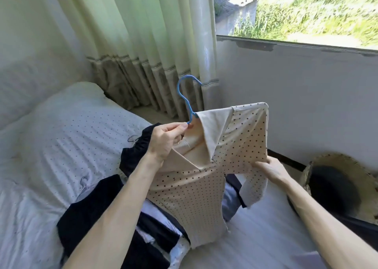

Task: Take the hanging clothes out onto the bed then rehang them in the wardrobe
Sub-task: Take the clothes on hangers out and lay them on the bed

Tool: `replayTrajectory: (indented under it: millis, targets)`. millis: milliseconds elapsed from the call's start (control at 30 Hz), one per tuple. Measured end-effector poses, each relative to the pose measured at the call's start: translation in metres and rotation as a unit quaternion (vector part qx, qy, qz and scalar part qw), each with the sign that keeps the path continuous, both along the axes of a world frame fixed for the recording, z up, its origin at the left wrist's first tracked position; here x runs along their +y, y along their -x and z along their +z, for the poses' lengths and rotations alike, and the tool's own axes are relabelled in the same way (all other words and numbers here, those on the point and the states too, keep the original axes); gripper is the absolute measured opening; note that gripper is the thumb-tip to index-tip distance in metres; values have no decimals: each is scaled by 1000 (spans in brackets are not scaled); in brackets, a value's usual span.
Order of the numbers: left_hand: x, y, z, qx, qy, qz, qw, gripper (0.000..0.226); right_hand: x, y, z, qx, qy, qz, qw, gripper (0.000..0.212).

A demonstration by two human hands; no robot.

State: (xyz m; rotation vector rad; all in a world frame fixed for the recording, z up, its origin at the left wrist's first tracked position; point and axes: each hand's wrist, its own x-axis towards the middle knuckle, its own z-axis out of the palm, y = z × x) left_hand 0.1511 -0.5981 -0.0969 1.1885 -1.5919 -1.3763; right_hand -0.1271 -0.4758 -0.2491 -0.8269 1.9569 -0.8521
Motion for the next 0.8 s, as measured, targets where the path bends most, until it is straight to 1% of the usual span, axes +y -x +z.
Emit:
replayTrajectory:
  millis: [67,133,200,300,367,467,567,733,800]
  targets:
    - [-20,-14,0,-1,11,42,999,18,-9,-11,-2,10,-1,24,1000,34]
    - [-45,-31,-4,-22,25,79,996,22,-23,-23,-2,17,-3,36,999,29]
    - [-74,-51,-14,-66,45,114,990,30,-42,-35,-4,29,-9,49,998,26]
    - [-119,-83,-34,-138,70,154,976,26,-79,-54,-9,56,-19,78,995,21]
    - [-150,-104,-51,-166,65,185,966,28,-106,-67,-15,75,-31,98,992,16]
    - [-195,-134,-87,-183,39,212,959,24,-147,-87,-25,108,-56,112,986,12]
    - [-237,-159,-134,-238,9,209,948,27,-190,-105,-42,148,-83,114,979,11]
    - [-296,-193,-214,-269,-74,175,944,24,-262,-133,-72,189,-142,140,962,15]
    - [-316,-206,-245,-258,-102,177,944,23,-285,-147,-85,203,-159,154,954,16]
